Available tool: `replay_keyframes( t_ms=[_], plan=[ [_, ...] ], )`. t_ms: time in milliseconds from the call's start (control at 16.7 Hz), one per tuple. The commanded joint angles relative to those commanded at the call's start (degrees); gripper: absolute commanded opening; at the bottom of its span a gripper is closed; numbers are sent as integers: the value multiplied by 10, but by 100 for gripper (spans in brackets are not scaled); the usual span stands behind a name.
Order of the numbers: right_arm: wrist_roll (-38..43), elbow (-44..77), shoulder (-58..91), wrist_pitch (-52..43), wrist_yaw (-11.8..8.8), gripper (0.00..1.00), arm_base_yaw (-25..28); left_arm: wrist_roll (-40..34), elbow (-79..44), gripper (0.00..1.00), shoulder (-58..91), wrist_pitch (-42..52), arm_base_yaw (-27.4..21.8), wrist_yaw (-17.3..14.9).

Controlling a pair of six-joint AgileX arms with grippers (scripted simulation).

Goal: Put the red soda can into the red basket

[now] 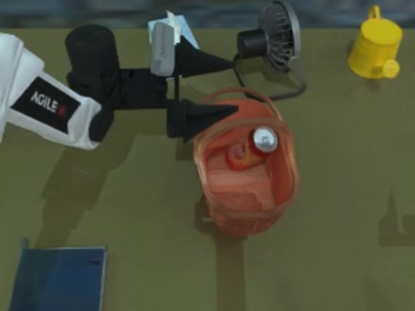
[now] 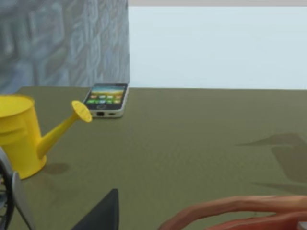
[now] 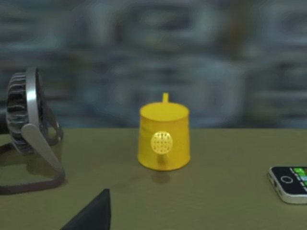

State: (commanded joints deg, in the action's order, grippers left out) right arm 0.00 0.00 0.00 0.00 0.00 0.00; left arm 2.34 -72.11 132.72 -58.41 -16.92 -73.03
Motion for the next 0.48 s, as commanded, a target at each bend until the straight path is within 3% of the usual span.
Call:
replay_keyframes(
  t_ms=[300, 480],
  plan=[
    [-3, 6, 5, -5, -1, 100, 3, -1, 2, 100, -5, 3, -2, 4],
    [-32, 58, 57, -51, -4, 100, 24, -10, 27, 100, -53, 27, 5, 34]
  ],
)
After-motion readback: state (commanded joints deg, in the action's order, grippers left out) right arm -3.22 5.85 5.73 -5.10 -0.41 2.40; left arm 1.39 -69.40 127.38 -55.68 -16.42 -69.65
